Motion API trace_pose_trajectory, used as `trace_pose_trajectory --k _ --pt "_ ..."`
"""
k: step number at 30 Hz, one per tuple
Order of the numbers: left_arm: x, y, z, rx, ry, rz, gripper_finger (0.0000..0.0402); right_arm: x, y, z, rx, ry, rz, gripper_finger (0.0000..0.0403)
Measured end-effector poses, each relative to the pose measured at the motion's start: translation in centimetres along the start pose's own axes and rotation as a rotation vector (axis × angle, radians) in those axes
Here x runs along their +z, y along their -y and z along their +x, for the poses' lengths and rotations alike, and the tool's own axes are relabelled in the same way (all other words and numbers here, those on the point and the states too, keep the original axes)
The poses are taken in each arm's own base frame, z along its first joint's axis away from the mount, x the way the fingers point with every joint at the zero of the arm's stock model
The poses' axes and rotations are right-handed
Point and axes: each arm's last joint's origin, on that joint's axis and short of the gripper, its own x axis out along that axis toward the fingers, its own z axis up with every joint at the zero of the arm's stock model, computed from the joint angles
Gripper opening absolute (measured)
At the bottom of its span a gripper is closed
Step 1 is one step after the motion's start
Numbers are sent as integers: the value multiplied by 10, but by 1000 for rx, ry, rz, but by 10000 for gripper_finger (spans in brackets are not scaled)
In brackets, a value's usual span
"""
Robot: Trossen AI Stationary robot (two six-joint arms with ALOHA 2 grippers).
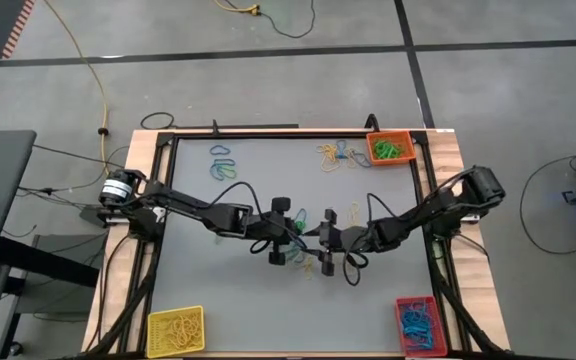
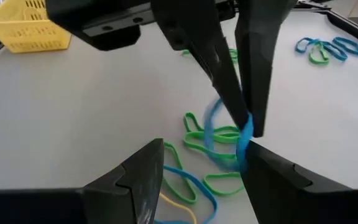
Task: Sort rubber bands into baskets
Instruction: Put the blue rubber band into the red bin
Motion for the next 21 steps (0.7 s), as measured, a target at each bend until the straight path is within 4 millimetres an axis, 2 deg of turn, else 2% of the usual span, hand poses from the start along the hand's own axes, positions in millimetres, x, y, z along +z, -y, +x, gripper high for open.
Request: trace_pose_trajectory --k 13,21 --pt "-3 8 -2 -46 -32 19 0 0 4 -1 -61 -21 -11 226" --pt "3 7 -1 -44 28 4 0 0 3 -1 -40 -24 -4 179"
